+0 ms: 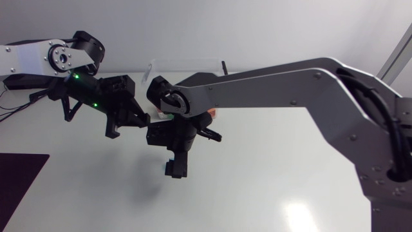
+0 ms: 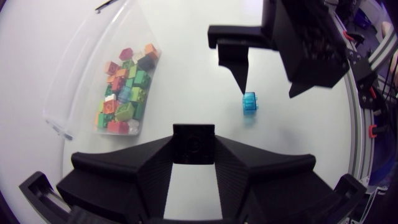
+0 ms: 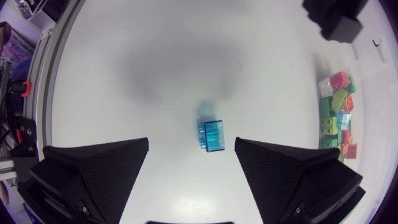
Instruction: Place the duplo bricks in the container
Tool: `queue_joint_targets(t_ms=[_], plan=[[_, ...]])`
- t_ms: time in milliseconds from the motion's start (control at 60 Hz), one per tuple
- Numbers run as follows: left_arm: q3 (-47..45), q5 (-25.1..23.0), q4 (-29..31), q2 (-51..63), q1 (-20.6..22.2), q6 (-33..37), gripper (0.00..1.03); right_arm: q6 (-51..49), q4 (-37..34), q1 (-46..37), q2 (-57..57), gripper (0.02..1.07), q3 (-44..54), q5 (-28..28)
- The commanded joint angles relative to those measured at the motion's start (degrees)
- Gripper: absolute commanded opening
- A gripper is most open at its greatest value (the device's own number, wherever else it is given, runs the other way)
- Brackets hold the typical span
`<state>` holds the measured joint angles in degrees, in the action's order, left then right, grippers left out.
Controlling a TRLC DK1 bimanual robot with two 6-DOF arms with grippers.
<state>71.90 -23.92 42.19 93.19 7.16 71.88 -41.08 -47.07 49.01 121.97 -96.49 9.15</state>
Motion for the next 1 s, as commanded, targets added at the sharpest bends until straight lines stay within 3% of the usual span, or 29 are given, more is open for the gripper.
queue_joint_targets(t_ms=[0,183,400,550,717,850,933,983], plan=[[2.90,-2.44,0.87,-2.04,-1.45,-3.23,0.16,-2.69,-1.80,0.47,3.54,1.02,-2.92,-0.97],[6.59,-4.99,-0.01,-2.04,-3.12,-6.57,0.16,-4.36,-5.14,-0.15,7.93,0.98,-8.63,-2.03],[8.26,-6.66,-5.90,-1.69,-4.70,-12.90,0.16,-5.41,-7.60,-0.32,11.80,0.96,-13.11,-3.61],[9.58,-7.63,-9.68,-1.52,-5.75,-16.68,0.16,-6.21,-10.32,-0.76,14.35,0.83,-16.36,-4.05],[10.28,-7.89,-14.25,-0.55,-5.84,-21.60,0.16,-7.00,-10.68,-0.67,15.75,0.61,-17.42,-5.02],[10.72,-7.89,-18.46,0.50,-5.58,-25.82,0.16,-7.00,-11.29,-0.76,17.33,0.59,-18.03,-5.10],[11.07,-7.89,-20.66,1.03,-5.40,-28.19,0.16,-7.00,-11.38,-0.67,17.77,0.47,-18.12,-5.10],[11.25,-7.81,-21.98,1.56,-5.31,-29.60,0.16,-6.91,-11.38,-0.67,17.77,0.32,-18.39,-5.10]])
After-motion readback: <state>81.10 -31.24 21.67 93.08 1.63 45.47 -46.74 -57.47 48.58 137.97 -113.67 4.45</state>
